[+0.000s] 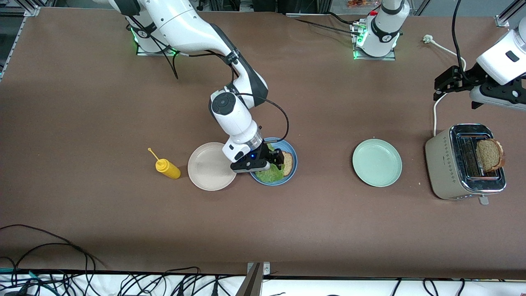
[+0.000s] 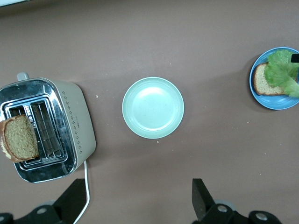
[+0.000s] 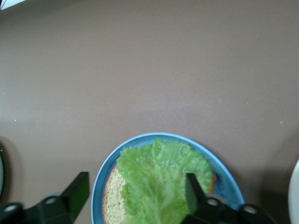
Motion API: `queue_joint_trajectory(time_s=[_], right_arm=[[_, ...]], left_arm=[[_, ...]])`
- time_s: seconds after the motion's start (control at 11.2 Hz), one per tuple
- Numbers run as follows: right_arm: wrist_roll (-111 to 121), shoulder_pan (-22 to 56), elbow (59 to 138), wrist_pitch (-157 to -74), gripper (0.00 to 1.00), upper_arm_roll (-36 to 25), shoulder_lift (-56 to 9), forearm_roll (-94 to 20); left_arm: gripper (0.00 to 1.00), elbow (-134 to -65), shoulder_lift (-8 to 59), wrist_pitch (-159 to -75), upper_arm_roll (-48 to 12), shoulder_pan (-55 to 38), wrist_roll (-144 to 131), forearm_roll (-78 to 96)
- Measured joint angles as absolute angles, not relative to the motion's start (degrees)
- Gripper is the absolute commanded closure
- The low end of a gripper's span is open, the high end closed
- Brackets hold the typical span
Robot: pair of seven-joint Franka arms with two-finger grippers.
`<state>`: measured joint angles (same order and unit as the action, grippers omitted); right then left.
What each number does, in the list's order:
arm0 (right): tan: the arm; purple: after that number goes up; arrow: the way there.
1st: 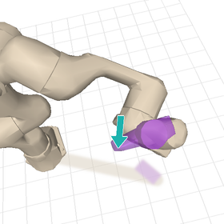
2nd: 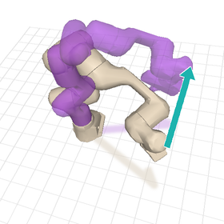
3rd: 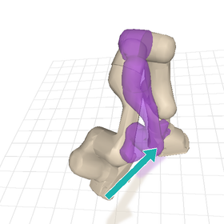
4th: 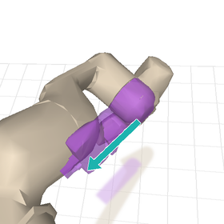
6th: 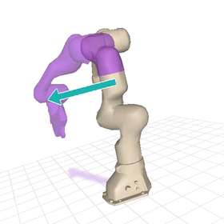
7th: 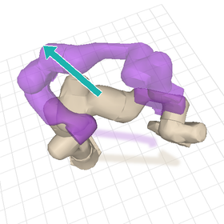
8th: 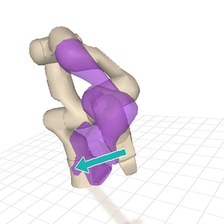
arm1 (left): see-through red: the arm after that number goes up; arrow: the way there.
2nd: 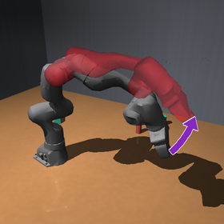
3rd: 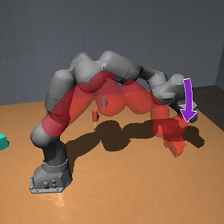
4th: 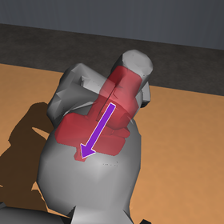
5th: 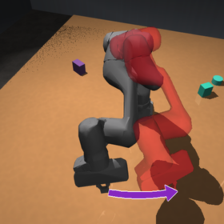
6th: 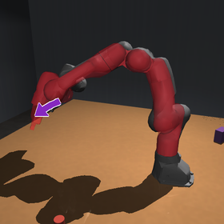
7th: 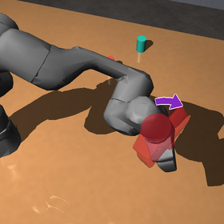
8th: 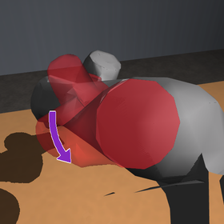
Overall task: Make sandwich in blue plate with both arms
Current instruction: 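Withdraw the right gripper from the plate toward the yellow bottle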
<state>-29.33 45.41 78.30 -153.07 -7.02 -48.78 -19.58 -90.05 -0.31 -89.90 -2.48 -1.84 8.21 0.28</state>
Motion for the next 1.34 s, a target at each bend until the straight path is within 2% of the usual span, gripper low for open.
queue_joint_trajectory(time_s=[0.27,0.98,1.34], right_arm=[[-23.7,44.4,78.2,-149.5,0.0,-8.3,-47.9,-19.5],[9.5,30.4,80.9,-118.8,0.0,-9.3,-33.6,-18.6],[28.6,24.2,83.1,-107.3,0.0,-10.8,-26.8,-18.3]], left_arm=[[0.0,-90.0,-0.3,-89.9,-2.4,-1.7,8.2,0.3],[0.0,-89.9,-0.3,-89.9,-2.4,-1.7,8.2,0.2],[0.0,-89.9,-0.3,-89.9,-2.4,-1.7,8.2,0.2]])
